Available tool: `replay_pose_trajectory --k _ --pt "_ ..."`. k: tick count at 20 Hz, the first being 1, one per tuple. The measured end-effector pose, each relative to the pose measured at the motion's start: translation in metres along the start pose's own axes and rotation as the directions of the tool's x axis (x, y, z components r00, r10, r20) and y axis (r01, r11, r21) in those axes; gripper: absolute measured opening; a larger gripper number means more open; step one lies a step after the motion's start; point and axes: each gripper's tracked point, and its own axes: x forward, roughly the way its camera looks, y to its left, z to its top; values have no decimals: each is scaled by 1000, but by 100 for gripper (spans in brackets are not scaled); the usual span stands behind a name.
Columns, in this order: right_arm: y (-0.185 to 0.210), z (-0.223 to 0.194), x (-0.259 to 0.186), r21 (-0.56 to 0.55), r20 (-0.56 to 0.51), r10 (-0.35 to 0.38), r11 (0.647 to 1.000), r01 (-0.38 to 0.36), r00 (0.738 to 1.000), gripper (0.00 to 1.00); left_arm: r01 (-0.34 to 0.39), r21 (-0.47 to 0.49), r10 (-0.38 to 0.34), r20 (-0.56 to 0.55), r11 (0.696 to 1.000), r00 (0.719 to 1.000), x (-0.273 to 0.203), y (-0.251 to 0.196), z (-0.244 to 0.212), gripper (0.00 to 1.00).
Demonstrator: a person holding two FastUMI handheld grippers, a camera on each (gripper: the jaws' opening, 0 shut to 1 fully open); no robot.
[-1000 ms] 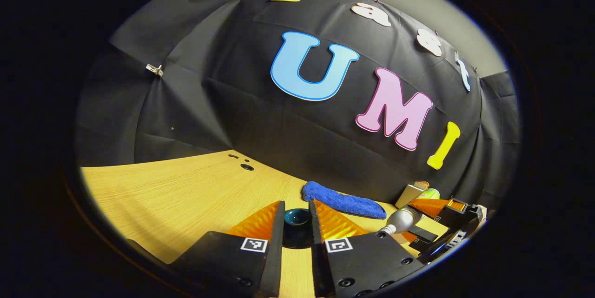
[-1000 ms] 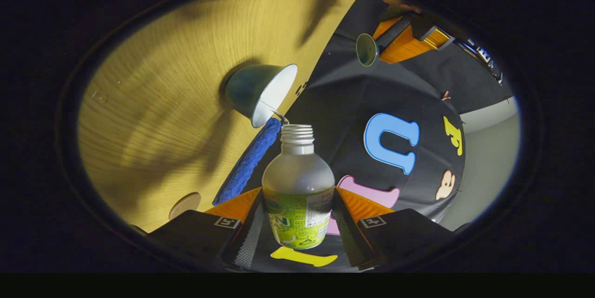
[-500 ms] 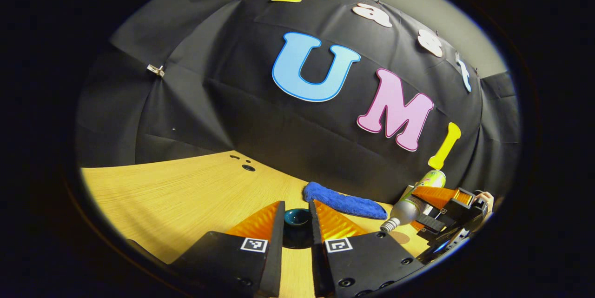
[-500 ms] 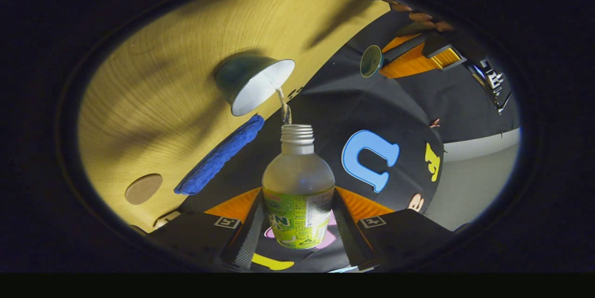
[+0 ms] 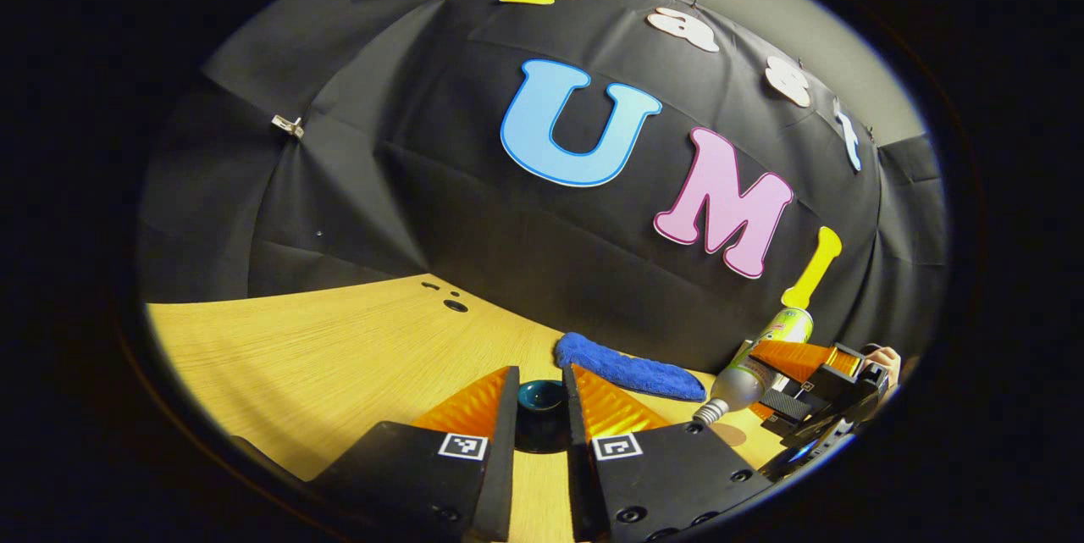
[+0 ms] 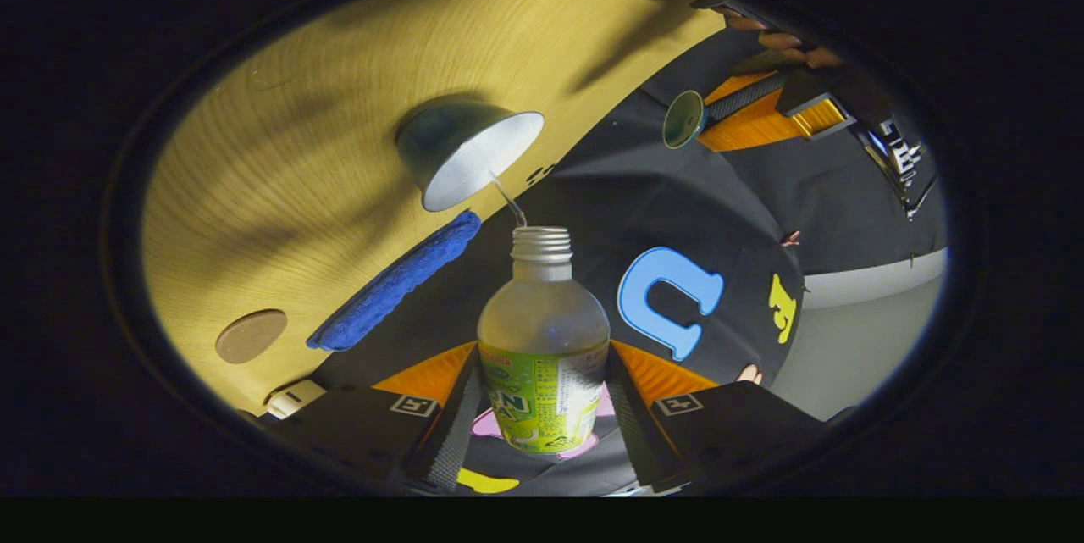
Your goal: Open the teacup lid with one hand, grasp the water bottle and pour water into the teacup with the other hand; after pouring, place the water bottle on the coaster and then close the teacup lid.
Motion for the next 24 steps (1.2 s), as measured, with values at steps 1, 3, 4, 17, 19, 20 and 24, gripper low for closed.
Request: replay_pose_trajectory --k 1,3,4,17,19,20,24 --pt "-1 1 0 0 2 0 1000 0 1000 77 0 1 0 -1 1000 1000 0 0 1 31" --pt "0 0 0 8 1 1 1000 -1 1000 77 -2 1 2 0 1000 1000 0 0 0 31" --pt "1 -2 1 24 -3 7 1000 -7 1000 77 -2 1 2 1 1000 1000 0 0 1 31" --pt "39 21 -31 982 146 203 -145 -118 968 78 11 -8 -11 -11 1000 1000 -1 -11 -2 31" --pt "26 -4 -32 903 136 114 -422 -76 984 78 20 3 -20 -13 1000 1000 -2 -18 -3 31" --pt "30 -26 -33 856 103 92 -514 -42 990 78 24 11 -24 -12 1000 1000 -2 -22 -4 31" --pt "85 -96 -30 732 -16 96 -677 77 995 78 45 72 -45 -1 996 999 -4 -43 -4 31"
